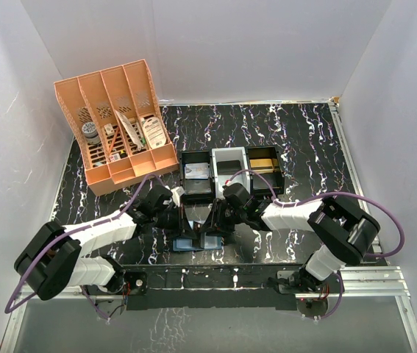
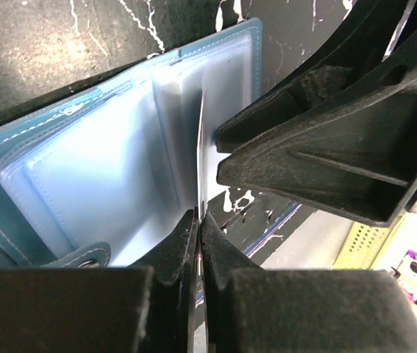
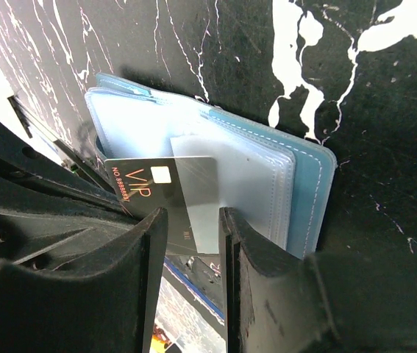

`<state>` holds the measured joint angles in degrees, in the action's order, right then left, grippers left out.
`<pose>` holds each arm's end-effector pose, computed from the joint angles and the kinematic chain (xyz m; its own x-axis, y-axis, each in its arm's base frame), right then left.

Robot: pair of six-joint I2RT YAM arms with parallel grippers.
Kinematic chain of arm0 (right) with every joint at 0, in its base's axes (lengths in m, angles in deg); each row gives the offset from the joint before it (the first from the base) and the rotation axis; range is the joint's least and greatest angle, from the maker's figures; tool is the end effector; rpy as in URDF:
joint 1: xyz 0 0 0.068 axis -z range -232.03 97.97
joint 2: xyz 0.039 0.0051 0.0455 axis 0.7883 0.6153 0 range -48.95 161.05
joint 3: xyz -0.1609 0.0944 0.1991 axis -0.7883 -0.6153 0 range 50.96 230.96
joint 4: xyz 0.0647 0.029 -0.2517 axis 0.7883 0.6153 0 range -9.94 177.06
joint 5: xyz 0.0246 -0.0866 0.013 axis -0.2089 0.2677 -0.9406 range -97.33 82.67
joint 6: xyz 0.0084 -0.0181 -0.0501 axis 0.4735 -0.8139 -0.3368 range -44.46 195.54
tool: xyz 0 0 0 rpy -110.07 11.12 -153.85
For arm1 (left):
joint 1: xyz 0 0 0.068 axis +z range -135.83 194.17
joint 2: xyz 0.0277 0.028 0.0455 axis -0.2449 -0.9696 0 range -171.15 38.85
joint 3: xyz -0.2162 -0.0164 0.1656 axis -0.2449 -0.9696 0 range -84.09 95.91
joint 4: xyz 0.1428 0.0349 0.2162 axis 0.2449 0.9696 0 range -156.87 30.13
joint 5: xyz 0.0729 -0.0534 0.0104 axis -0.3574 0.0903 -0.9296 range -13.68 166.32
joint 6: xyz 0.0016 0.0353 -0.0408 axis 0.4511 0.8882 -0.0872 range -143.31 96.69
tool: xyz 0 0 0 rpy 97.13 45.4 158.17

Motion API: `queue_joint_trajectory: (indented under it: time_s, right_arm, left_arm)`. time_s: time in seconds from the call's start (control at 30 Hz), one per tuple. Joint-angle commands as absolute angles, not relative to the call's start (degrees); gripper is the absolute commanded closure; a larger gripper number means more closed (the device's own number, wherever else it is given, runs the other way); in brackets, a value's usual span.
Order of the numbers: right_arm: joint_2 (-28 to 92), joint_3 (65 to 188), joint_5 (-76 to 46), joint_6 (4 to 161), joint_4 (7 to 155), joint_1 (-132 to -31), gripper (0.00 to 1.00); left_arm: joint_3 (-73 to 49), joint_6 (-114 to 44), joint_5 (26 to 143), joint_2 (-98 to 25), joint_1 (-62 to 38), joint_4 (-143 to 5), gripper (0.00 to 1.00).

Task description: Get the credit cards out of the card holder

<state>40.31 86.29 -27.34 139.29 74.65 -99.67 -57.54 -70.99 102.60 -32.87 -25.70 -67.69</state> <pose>0.1799 0.2156 0.1343 -0.9830 0.1726 -0.0629 0.0780 0.7025 0.7074 0.1650 -0.1585 0.1587 -0.9659 -0.0569 -0.2525 0.1539 0.6581 -0.7370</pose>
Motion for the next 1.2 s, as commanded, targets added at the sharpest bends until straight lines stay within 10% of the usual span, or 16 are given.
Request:
queue_joint_trajectory:
  time_s: [0.0, 0.87, 1.17]
  right_arm:
    - [39.92, 86.58, -25.31, 139.44, 73.40, -99.80, 0.67]
    - [18.18, 77.80, -11.63, 137.21, 60.97, -99.49, 0.16]
    - [10.68, 71.70, -10.74, 143.05, 52.44, -97.65, 0.02]
  left_arm:
    - [-55.40, -68.77, 101.50, -32.50, -25.90, -62.22, 1.00]
    - [-58.06, -69.14, 85.57, -8.82, -25.69, -60.19, 1.00]
    - [-62.33, -70.34, 118.26, -10.30, -4.85, -72.98, 1.00]
